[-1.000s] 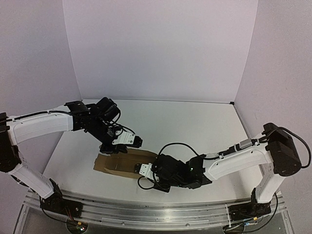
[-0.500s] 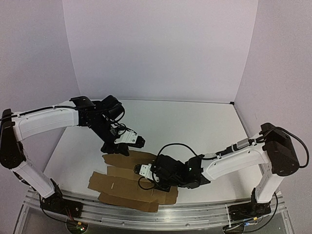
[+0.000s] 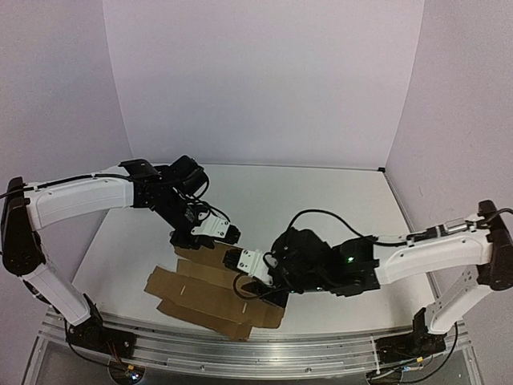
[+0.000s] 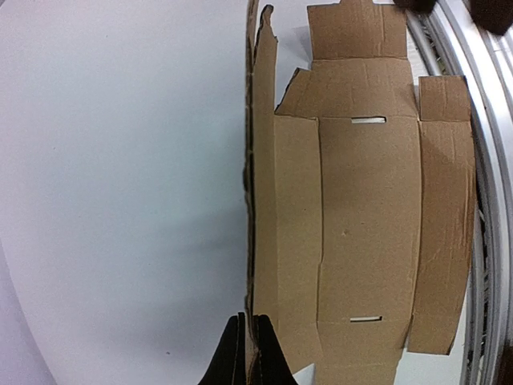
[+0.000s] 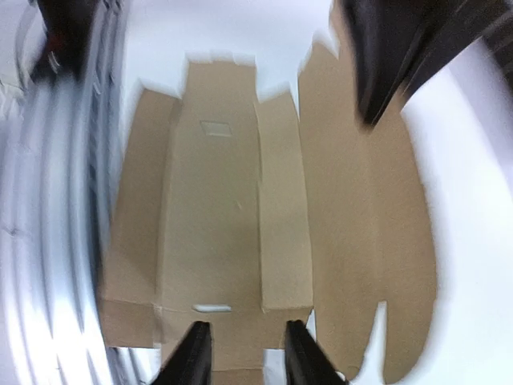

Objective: Fold the paper box

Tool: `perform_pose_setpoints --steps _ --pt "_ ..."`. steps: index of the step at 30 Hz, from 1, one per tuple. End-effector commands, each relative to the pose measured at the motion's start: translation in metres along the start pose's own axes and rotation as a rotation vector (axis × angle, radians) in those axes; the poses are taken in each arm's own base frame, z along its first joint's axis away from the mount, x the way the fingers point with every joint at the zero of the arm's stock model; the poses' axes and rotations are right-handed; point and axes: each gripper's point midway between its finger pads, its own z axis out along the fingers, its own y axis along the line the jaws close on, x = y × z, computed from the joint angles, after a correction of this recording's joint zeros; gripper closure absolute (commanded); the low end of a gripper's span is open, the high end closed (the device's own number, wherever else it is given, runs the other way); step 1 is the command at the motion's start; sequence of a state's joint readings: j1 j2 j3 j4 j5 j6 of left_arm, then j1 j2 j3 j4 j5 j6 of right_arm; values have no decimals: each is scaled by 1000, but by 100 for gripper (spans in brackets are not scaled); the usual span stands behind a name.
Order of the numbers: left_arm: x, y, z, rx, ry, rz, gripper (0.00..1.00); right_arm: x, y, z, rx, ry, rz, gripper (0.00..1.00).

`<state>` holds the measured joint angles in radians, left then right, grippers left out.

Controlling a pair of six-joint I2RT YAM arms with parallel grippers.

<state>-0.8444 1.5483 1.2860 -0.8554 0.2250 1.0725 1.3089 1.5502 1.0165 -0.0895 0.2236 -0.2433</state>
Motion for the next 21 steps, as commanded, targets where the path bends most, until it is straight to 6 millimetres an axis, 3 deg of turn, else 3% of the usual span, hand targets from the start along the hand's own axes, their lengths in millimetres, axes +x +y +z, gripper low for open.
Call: perform_pose_setpoints --steps 1,6,11,16,21 --pt "0 21 5 -94 14 139 100 -22 -7 -45 -58 -123 146 61" --pt "-4 23 8 -88 -1 172 100 -22 -45 -51 93 -127 227 28" --pt "-7 22 6 -82 -14 174 100 -15 -64 -21 135 -58 215 17" --pt "-7 18 5 -77 -23 178 100 -5 -85 14 153 5 246 24" --pt "-9 14 5 -75 -44 193 100 -5 -97 31 195 22 287 61"
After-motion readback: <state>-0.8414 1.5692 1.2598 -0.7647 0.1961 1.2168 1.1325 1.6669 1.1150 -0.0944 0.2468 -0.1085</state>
